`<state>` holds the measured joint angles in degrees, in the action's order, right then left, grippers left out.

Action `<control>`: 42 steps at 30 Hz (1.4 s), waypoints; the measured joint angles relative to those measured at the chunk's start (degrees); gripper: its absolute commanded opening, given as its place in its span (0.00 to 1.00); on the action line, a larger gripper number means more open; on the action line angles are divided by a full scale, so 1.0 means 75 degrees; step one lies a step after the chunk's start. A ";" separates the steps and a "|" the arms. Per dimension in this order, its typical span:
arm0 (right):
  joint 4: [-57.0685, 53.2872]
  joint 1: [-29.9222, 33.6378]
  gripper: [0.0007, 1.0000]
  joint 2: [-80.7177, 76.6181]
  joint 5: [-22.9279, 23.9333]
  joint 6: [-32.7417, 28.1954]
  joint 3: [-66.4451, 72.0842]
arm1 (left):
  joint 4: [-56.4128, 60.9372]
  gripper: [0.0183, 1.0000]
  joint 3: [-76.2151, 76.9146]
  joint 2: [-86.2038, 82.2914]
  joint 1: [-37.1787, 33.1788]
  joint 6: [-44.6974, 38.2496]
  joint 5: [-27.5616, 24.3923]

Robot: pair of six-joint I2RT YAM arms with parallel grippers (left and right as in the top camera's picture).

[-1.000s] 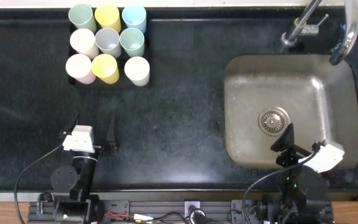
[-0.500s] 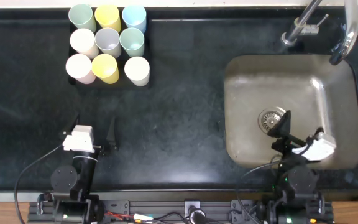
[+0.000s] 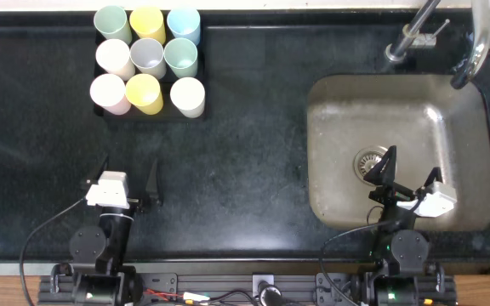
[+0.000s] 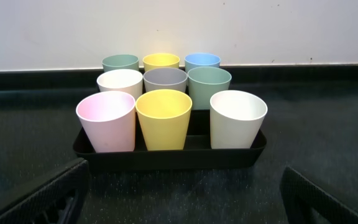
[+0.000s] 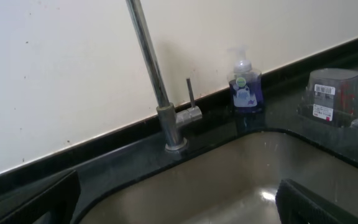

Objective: Store Cups

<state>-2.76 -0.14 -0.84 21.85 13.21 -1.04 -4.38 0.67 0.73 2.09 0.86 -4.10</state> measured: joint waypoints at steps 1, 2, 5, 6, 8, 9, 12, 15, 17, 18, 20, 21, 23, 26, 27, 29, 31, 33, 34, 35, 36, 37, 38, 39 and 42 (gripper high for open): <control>0.0003 0.0000 0.99 0.0000 -0.0003 -0.0003 0.0000 | 0.0003 1.00 0.0000 0.0000 0.0000 0.0000 0.0000; 0.0000 0.0000 1.00 0.0000 0.0000 0.0003 0.0000 | 0.0003 1.00 0.0000 0.0000 0.0000 0.0000 0.0000; 0.0003 0.0000 1.00 0.0000 0.0000 0.0003 0.0000 | 0.0000 1.00 0.0000 0.0000 0.0000 0.0000 0.0000; 0.0003 0.0000 1.00 0.0000 -0.0003 0.0000 0.0000 | 0.0000 1.00 0.0000 0.0000 0.0000 0.0000 0.0000; 0.0003 0.0000 1.00 0.0000 0.0000 -0.0003 0.0000 | 0.0003 1.00 0.0000 0.0000 0.0000 0.0000 0.0000; -0.0003 0.0000 1.00 0.0000 0.0000 0.0000 0.0000 | 0.0000 1.00 0.0000 0.0000 0.0000 0.0000 0.0000; 0.0003 0.0000 1.00 0.0000 -0.0047 0.0000 0.0000 | 0.0003 1.00 0.0000 0.0000 0.0000 0.0000 0.0000; -0.0044 0.0000 1.00 0.0000 -0.0495 -0.0082 0.0000 | 0.0000 1.00 0.0000 0.0000 0.0000 0.0000 0.0000; -0.0073 0.0000 1.00 0.0000 -0.1180 -0.0388 0.0000 | 0.0000 1.00 0.0000 0.0000 0.0000 0.0000 0.0000; -0.0152 0.0000 1.00 0.0000 -0.1553 -0.0609 0.0000 | 0.0003 1.00 0.0000 0.0000 0.0000 0.0000 0.0000; -0.0251 0.0000 1.00 0.0000 -0.2174 -0.0979 0.0000 | 0.0000 1.00 0.0000 0.0000 0.0000 0.0000 0.0000; -0.0245 0.0000 1.00 0.0000 -0.2346 -0.1084 0.0000 | 0.0000 1.00 0.0000 0.0000 0.0000 0.0000 0.0000; -0.0254 0.0000 1.00 0.0000 -0.2544 -0.1233 0.0000 | 0.0003 1.00 0.0000 0.0000 0.0000 0.0000 0.0000; -0.0262 0.0000 1.00 0.0000 -0.2713 -0.1483 0.0000 | 0.0003 1.00 0.0000 0.0000 0.0000 0.0000 0.0000; -0.0259 0.0000 1.00 0.0000 -0.2751 -0.1559 0.0000 | 0.0003 1.00 0.0000 0.0000 0.0000 0.0000 0.0000; -0.0259 0.0000 1.00 0.0000 -0.2841 -0.1655 0.0000 | 0.0003 1.00 0.0000 0.0000 0.0000 0.0000 0.0000; -0.0259 0.0000 1.00 0.0000 -0.2897 -0.1714 0.0000 | 0.0000 1.00 0.0000 0.0000 0.0000 0.0000 0.0000; -0.0259 0.0000 1.00 0.0000 -0.2917 -0.1766 0.0000 | 0.0000 1.00 0.0000 0.0000 0.0000 0.0000 0.0000; -0.0259 0.0000 0.99 0.0000 -0.2923 -0.1772 0.0000 | 0.0003 1.00 0.0000 0.0000 0.0000 0.0000 0.0000; -0.0262 0.0000 1.00 0.0000 -0.2923 -0.1789 0.0000 | 0.0000 1.00 0.0000 0.0000 0.0000 -0.0003 0.0000; -0.0262 0.0000 1.00 0.0000 -0.2929 -0.1795 0.0000 | 0.0003 1.00 0.0000 0.0000 0.0000 0.0000 0.0000; -0.0262 0.0000 1.00 0.0000 -0.2932 -0.1798 0.0000 | 0.0003 1.00 0.0000 0.0000 0.0000 0.0000 0.0000; -0.0259 0.0000 1.00 0.0000 -0.2935 -0.1798 0.0000 | 0.0003 1.00 0.0000 0.0000 0.0000 0.0000 0.0000; -0.0256 0.0000 1.00 0.0000 -0.2938 -0.1798 0.0000 | 0.0000 1.00 0.0000 0.0000 0.0000 0.0000 0.0000; -0.0256 0.0000 1.00 0.0000 -0.2938 -0.1801 0.0000 | 0.0003 1.00 0.0000 0.0000 0.0000 0.0000 0.0000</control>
<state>-4.69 -0.14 -0.84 -0.19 -0.30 -1.04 -4.36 0.67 0.73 2.09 0.86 -4.10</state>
